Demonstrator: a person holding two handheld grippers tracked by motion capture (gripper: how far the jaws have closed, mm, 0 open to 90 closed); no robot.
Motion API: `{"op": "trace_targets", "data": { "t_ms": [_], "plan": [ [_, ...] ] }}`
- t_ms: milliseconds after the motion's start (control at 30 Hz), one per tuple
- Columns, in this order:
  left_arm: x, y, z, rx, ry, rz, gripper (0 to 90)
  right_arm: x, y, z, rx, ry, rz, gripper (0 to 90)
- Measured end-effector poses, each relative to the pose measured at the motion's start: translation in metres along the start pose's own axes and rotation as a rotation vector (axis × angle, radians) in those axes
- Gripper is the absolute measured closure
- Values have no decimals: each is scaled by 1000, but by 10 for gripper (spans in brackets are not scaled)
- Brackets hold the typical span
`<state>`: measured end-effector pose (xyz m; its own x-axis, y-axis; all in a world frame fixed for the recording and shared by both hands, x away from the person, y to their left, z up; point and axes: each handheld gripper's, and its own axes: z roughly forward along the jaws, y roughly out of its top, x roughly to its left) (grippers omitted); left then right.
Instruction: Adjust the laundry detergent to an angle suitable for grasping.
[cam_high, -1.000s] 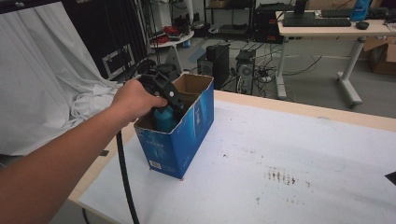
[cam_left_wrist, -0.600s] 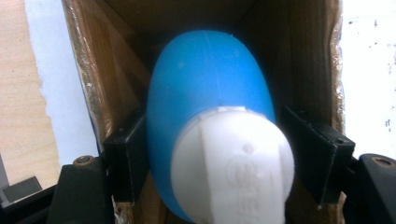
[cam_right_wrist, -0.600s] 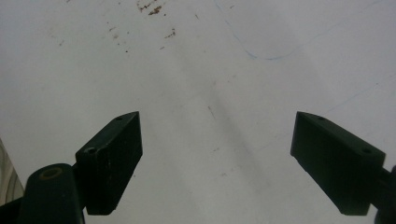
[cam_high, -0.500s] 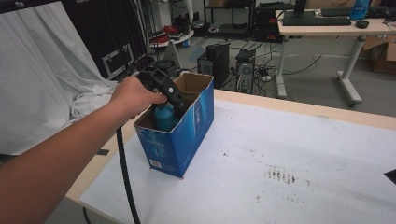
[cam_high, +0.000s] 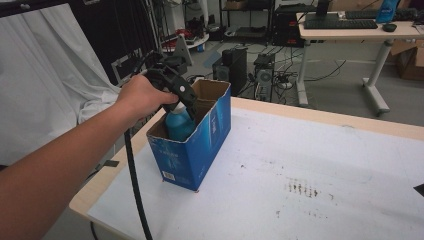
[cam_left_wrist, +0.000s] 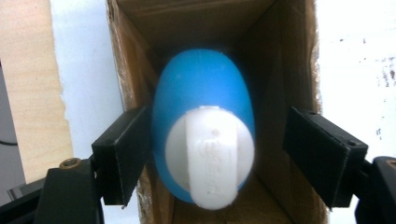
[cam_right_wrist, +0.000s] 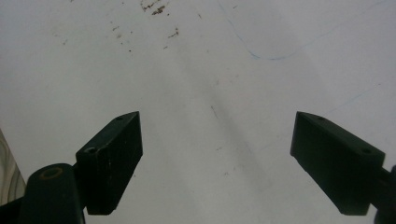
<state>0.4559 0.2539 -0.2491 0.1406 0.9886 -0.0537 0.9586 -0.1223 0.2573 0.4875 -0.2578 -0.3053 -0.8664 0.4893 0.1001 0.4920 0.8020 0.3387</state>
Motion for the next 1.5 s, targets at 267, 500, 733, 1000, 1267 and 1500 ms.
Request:
{"op": "trace_targets", "data": {
  "t_ms": [267, 500, 733, 1000, 1267, 1500],
  "plan": [
    [2, 2, -12, -18, 19, -4, 219, 1, -1, -1, -2, -1, -1, 169],
    [2, 3, -19, -26, 23, -3, 204, 1, -2, -3, -5, -1, -1, 169],
    [-6, 4, -31, -35, 16, 23, 199, 2, -1, -4, -6, -1, -2, 169],
    [-22, 5, -43, -49, -1, 75, 193, 4, -1, -5, -9, -3, -5, 168],
    [-59, 6, -48, -70, -32, 193, 185, 6, 0, -6, -11, -6, -7, 168],
    [-87, 6, -49, -79, -59, 290, 185, 8, 1, -6, -12, -6, -10, 168]
  ]
}}
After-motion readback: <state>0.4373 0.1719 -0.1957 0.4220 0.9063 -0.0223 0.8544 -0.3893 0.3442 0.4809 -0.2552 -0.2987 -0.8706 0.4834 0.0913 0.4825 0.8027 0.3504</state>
